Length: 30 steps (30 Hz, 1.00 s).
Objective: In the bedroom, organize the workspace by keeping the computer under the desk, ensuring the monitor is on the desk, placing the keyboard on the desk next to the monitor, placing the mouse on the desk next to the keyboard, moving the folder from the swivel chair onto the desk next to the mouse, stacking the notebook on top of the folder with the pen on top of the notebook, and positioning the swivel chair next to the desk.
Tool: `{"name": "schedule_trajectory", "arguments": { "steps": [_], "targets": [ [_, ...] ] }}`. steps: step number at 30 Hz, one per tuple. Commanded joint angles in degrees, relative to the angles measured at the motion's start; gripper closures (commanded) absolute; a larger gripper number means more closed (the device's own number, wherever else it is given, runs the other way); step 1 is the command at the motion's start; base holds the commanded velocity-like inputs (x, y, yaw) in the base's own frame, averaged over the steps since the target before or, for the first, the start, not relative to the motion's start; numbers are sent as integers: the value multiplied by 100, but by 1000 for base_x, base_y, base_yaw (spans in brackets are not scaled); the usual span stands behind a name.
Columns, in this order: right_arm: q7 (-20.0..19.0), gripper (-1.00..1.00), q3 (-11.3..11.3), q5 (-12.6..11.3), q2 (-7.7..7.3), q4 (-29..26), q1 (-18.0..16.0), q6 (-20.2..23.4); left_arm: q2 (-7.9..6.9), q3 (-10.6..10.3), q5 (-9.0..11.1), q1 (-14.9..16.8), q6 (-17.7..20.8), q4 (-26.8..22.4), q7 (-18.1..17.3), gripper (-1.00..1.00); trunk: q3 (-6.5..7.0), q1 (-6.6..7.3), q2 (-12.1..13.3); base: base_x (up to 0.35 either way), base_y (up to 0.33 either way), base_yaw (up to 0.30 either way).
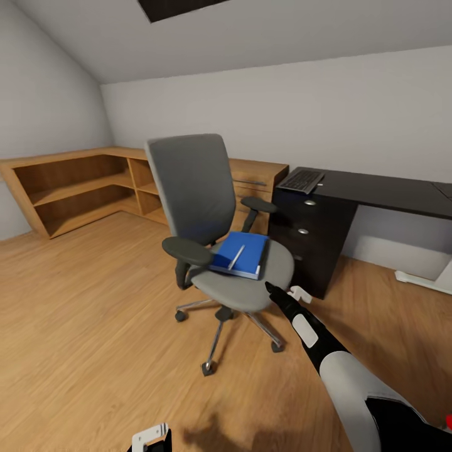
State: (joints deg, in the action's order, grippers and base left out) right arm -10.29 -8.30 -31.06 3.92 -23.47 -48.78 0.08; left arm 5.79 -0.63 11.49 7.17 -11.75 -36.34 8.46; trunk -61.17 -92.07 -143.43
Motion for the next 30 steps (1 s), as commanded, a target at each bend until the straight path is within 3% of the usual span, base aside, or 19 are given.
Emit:
{"name": "schedule_trajectory", "arguments": {
  "steps": [1, 17, 24, 30],
  "targets": [
    [-34, -100, 4, -49, 4, 238, 1, 1, 1, -8, 29, 3, -20, 4, 15, -100, -5, 0, -1, 0, 0, 197],
    [-34, -100, 4, -49, 4, 239, 1, 1, 1, -8, 29, 3, -20, 4, 15, -100, -5, 0, -1, 0, 0, 225],
    [-47, -100, 4, -49, 2, 238, 1, 1, 1, -8, 29, 3, -18, 4, 15, -100, -5, 0, -1, -22, 0, 47],
    [-51, -100, 4, -49, -1, 237, 1, 1, 1, -8, 29, 3, -12, 4, 15, -100, -5, 0, -1, -243, 0, 3]
  ]
}}
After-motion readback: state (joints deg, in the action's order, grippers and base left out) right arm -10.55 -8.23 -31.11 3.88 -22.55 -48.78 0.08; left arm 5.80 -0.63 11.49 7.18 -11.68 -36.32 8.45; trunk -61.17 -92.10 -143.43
